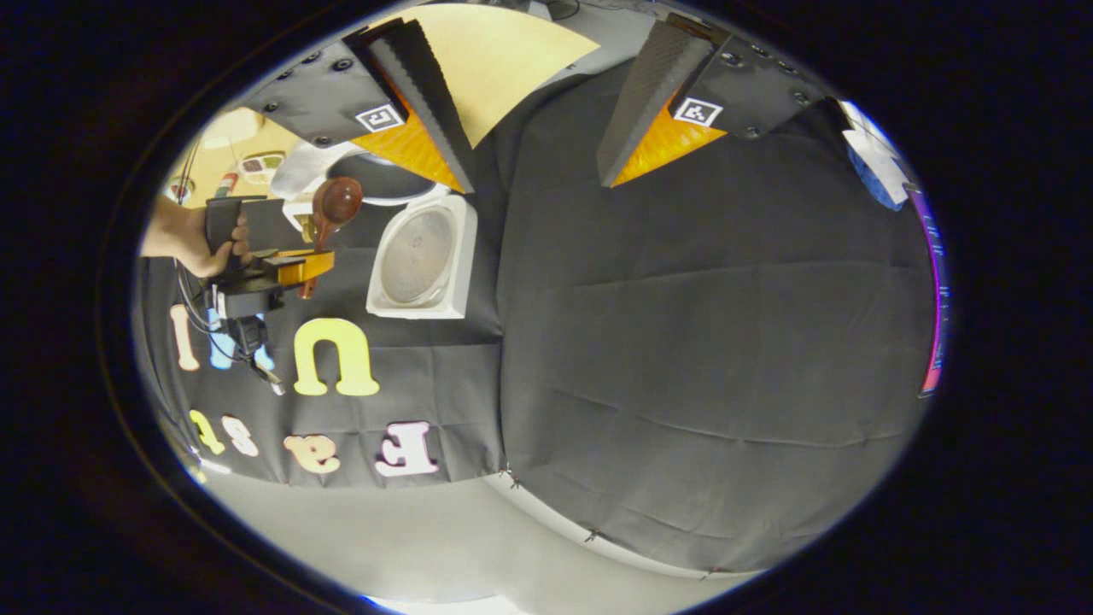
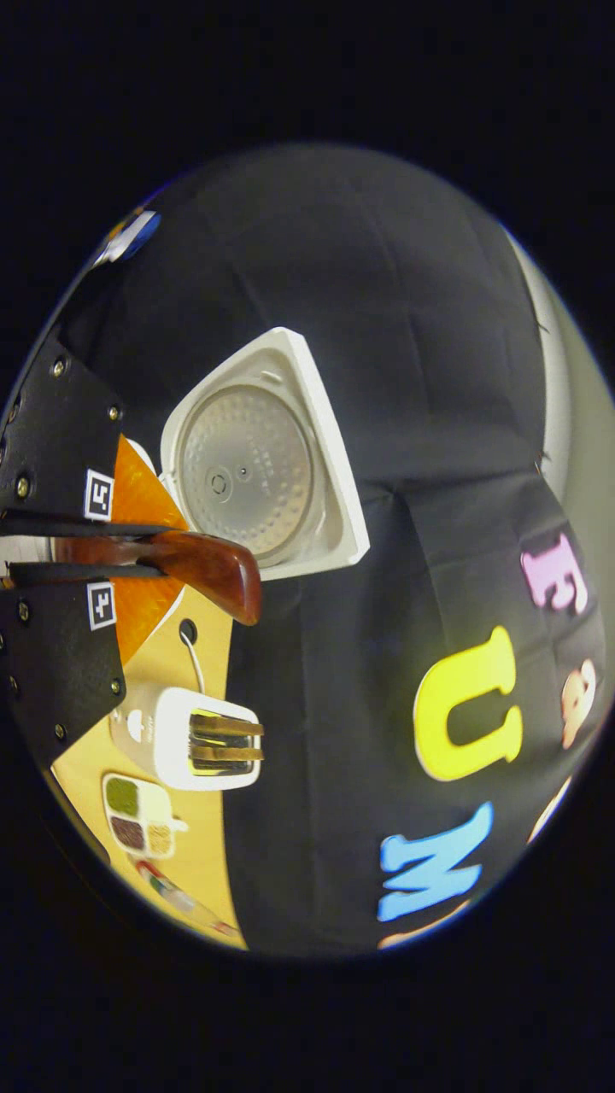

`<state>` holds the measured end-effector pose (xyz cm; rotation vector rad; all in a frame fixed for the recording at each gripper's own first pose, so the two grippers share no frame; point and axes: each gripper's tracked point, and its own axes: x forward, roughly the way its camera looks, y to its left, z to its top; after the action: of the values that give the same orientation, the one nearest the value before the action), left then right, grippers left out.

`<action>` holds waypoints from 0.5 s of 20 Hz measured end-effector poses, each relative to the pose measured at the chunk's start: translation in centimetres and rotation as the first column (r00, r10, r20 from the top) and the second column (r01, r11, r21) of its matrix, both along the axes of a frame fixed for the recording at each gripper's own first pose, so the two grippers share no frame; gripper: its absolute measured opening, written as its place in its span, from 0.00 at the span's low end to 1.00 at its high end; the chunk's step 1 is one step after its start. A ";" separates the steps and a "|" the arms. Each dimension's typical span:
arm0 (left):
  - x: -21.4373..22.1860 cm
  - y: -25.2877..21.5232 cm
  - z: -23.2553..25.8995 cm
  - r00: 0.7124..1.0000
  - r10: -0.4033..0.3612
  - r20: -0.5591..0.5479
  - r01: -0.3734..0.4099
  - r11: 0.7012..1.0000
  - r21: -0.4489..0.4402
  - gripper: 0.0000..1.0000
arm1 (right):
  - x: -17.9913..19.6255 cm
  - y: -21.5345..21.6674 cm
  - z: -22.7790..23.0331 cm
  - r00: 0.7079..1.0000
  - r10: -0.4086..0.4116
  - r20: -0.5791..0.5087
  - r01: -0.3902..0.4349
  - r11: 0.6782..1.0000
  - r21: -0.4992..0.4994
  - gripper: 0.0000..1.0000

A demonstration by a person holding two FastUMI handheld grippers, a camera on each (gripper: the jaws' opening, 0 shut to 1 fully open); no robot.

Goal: Close the left gripper, press the button to open the rice cooker; take a wooden spoon from the chopstick holder with the right hand, scoop a spoonful of rice and pour it into the rice cooker, then put the wooden spoon back into the chopstick holder.

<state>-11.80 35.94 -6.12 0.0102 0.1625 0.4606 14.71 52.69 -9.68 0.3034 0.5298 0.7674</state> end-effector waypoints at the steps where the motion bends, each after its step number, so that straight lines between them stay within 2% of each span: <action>1: 0.3 -0.7 0.3 1.000 -0.013 0.011 0.013 1.000 -0.005 0.99 | 0.4 -1.3 0.7 0.999 -0.029 -0.021 0.030 0.999 0.033 0.12; 10: 3.7 -7.0 3.0 0.990 -0.126 0.056 0.126 0.992 0.002 0.99 | 1.7 -12.7 4.0 0.981 -0.186 -0.047 0.191 0.975 0.117 0.12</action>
<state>-8.07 28.90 -3.15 0.0060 0.1060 0.3347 16.38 40.03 -5.67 0.4743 0.4810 0.6115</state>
